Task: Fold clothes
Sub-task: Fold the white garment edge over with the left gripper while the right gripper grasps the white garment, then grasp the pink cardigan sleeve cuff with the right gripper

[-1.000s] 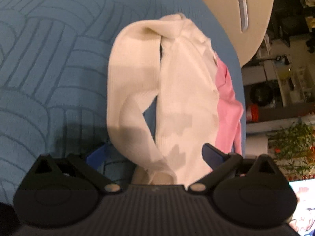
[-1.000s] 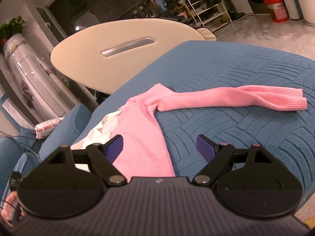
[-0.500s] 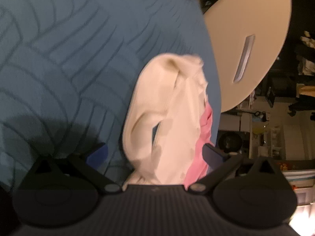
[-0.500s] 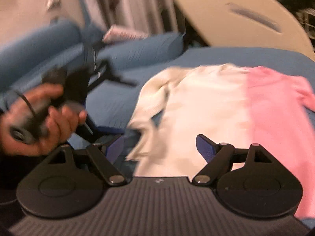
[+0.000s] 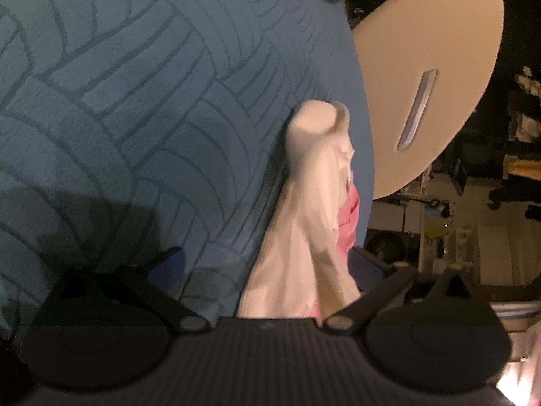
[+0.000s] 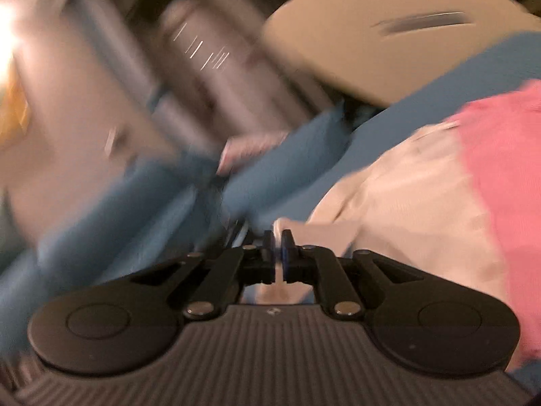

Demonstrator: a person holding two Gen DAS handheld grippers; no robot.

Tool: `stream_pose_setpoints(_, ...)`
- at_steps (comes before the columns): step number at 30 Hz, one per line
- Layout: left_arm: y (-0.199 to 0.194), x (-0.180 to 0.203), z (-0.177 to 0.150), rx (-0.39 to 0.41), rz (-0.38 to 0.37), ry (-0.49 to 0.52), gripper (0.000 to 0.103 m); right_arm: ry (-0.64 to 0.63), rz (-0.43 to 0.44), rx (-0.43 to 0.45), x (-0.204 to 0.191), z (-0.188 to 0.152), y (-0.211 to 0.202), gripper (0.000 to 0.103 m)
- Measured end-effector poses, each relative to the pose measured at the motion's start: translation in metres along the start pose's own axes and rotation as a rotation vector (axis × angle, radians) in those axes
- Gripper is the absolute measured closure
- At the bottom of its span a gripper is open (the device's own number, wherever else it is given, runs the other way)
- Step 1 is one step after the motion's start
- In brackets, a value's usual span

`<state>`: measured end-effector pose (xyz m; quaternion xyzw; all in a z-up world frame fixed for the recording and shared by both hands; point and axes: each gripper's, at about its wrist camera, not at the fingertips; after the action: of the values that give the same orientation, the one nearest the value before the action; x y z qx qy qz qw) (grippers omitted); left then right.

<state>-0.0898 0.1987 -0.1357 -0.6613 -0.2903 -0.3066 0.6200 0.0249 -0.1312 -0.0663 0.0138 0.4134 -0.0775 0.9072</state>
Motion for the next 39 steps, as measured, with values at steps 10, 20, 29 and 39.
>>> stream_pose_setpoints(10, -0.004, 0.012, -0.006, 0.018, 0.047, 0.074, 0.000, 0.721, -0.441, 0.224, 0.138, -0.004, -0.090, 0.094)
stream_pose_setpoints(20, -0.013, 0.004, -0.004, 0.018, 0.040, 0.072, 0.000, -0.269, -0.568, -0.168, 0.073, 0.005, -0.016, 0.030)
stream_pose_setpoints(29, -0.012, 0.005, -0.004, 0.023, 0.044, 0.097, 0.000, -1.067, -0.582, -0.488, 0.077, -0.008, 0.041, 0.033)
stream_pose_setpoints(39, -0.010, 0.002, 0.002, 0.019, 0.029, 0.078, 0.000, -0.536, -0.302, -0.215, 0.022, 0.069, -0.005, 0.097)
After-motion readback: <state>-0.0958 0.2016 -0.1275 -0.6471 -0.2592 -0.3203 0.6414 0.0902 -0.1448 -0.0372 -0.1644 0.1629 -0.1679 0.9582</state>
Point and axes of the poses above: each gripper's, at about its wrist camera, not at the fingertips, and y roughly the way its jaws point, x to its right, z to its top, and after that the axes turned 8 degrees about z, right-handed
